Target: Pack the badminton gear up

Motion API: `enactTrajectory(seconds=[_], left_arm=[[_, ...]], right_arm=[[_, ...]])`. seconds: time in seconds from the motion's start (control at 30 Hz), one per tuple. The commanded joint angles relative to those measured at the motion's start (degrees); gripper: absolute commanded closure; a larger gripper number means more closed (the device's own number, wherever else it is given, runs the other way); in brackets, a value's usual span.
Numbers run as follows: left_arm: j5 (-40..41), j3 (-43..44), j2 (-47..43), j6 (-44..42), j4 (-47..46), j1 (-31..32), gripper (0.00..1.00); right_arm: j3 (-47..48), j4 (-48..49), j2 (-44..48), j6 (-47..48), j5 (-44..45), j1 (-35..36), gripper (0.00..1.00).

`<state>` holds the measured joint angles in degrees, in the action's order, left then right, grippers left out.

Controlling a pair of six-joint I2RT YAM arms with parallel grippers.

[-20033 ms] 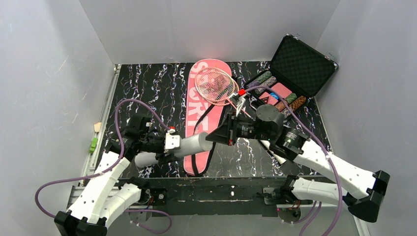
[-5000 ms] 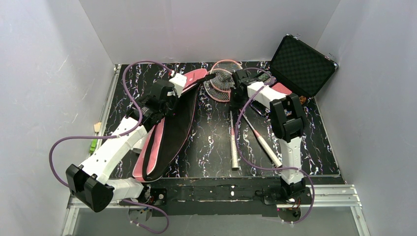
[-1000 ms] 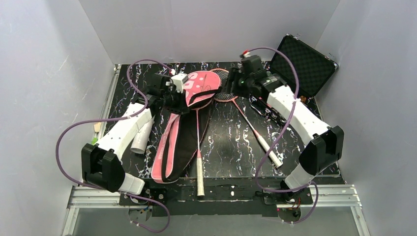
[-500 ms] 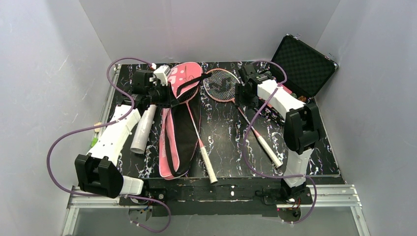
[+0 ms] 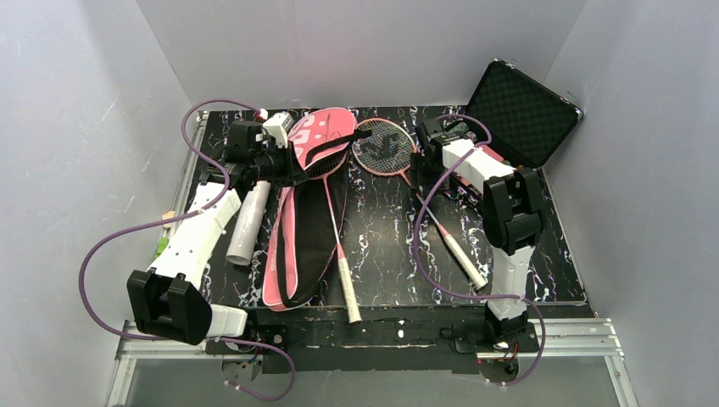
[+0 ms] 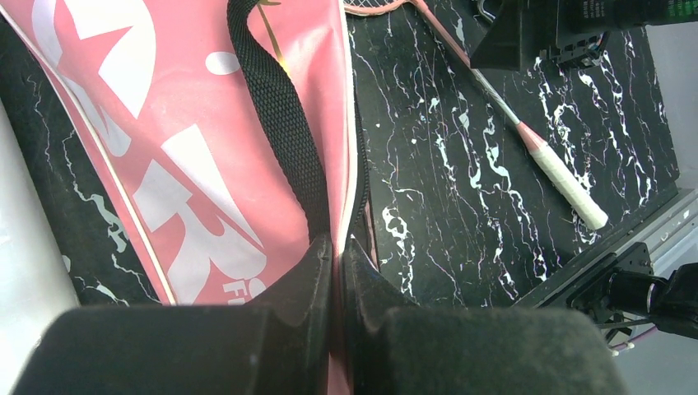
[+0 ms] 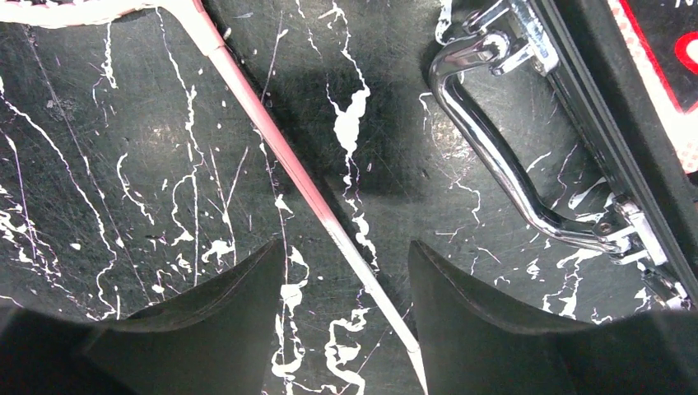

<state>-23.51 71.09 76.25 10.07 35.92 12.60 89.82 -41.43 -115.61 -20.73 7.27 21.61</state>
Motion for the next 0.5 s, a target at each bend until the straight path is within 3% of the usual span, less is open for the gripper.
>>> enactTrajectory(seconds=[0.0,0.47], left_arm=[[-2.35,1.74,-4.2,-0.04,-2.39,-0.34,1.0],[-2.51,2.54,-5.31,0.17,-1.3,-0.38,1.0]], right_arm=[[0.09,1.98,-1.06,1.38,-1.55,-0.6,0.36],[-0.38,2.54,-5.86,0.8,-5.15,-0.61,0.47]])
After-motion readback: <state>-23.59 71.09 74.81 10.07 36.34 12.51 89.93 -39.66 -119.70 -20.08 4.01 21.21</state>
